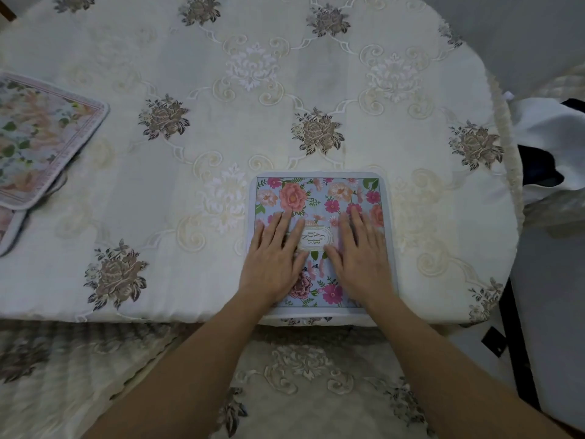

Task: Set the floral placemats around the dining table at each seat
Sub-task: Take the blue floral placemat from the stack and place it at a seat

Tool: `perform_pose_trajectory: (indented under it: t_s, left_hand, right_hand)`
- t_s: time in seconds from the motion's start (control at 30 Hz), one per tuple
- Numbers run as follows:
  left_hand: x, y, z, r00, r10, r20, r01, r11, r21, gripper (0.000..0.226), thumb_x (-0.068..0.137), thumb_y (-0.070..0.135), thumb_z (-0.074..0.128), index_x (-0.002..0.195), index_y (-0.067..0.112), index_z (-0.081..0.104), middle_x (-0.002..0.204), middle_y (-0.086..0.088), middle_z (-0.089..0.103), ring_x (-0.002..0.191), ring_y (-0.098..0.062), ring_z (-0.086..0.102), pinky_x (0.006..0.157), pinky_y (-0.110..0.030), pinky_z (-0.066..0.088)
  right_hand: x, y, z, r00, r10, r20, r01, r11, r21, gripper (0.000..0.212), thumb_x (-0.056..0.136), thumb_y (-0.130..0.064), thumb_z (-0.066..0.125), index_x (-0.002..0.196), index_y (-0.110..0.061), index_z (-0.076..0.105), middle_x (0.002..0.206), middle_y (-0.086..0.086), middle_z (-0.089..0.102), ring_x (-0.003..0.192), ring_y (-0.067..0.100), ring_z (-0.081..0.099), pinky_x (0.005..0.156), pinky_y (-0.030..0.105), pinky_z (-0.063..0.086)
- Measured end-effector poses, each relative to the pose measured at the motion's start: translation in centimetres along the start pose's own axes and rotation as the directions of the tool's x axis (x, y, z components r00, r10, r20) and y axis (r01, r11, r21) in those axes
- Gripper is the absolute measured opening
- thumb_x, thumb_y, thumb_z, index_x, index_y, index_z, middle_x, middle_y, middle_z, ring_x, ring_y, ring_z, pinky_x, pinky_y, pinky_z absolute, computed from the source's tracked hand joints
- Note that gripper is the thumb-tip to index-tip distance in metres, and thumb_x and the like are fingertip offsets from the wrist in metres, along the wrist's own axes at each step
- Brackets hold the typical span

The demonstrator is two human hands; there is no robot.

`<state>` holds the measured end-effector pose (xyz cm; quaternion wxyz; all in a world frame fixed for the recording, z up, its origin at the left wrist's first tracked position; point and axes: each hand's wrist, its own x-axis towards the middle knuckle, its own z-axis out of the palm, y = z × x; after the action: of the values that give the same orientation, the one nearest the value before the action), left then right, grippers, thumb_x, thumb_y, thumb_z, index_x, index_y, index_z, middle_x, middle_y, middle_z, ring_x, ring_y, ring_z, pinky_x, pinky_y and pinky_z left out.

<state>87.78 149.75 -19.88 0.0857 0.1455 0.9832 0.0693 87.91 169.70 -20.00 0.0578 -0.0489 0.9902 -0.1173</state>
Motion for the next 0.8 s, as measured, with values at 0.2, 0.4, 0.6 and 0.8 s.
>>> perform_pose_trajectory:
  t_s: [0.2, 0.4, 0.6, 0.8]
  left_hand:
    - [-0.6, -1.8, 0.2, 0.997, -0.074, -0.009, 0.073, 0.997, -0.030, 0.073, 0.099, 0.063, 0.013, 0.156, 0.022, -0.005, 0.164, 0.001, -0.008, 0.151, -0.018, -0.012, 0.123, -0.040, 0.001]
    - [-0.6, -1.1, -1.3, 0.994, -0.104, 0.024, 0.105, 0.992, -0.076, 0.070, 0.099, 0.062, 0.014, 0.156, 0.024, -0.002, 0.164, 0.001, -0.007, 0.151, -0.018, -0.009, 0.124, -0.042, 0.004]
    - [-1.0, 0.9, -5.8, 0.994, -0.097, -0.048, 0.094, 0.993, -0.068, 0.064, 0.099, 0.061, 0.010, 0.155, 0.030, -0.002, 0.165, 0.000, 0.000, 0.152, -0.020, -0.004, 0.123, -0.045, 0.006]
    - [-2.4, 2.7, -11.0, 0.975, -0.128, -0.179, 0.120, 0.991, -0.053, 0.065, 0.098, 0.061, 0.016, 0.154, 0.029, 0.019, 0.159, -0.001, 0.029, 0.147, -0.023, 0.024, 0.119, -0.045, 0.022]
  right_hand:
    - [-0.8, 3.5, -1.0, 0.997, 0.033, 0.062, -0.034, 0.999, 0.017, 0.075, 0.100, -0.058, 0.019, 0.156, -0.015, -0.004, 0.165, 0.003, -0.010, 0.150, 0.014, -0.012, 0.123, 0.039, 0.005]
    - [-0.5, 3.3, -3.0, 0.990, 0.032, 0.139, -0.038, 0.999, 0.037, 0.077, 0.098, -0.063, 0.017, 0.157, -0.014, 0.006, 0.165, 0.005, 0.001, 0.151, 0.019, 0.001, 0.123, 0.040, 0.014]
    - [-0.7, 1.9, -8.2, 0.996, -0.005, 0.095, 0.009, 0.999, -0.050, 0.073, 0.096, -0.060, 0.014, 0.154, -0.015, 0.021, 0.160, 0.010, 0.025, 0.148, 0.027, 0.021, 0.120, 0.042, 0.023]
    - [-1.1, 0.0, -13.2, 0.998, -0.062, 0.001, 0.062, 0.995, -0.080, 0.074, 0.092, -0.060, 0.013, 0.149, -0.018, 0.034, 0.151, 0.010, 0.042, 0.138, 0.028, 0.038, 0.111, 0.044, 0.037]
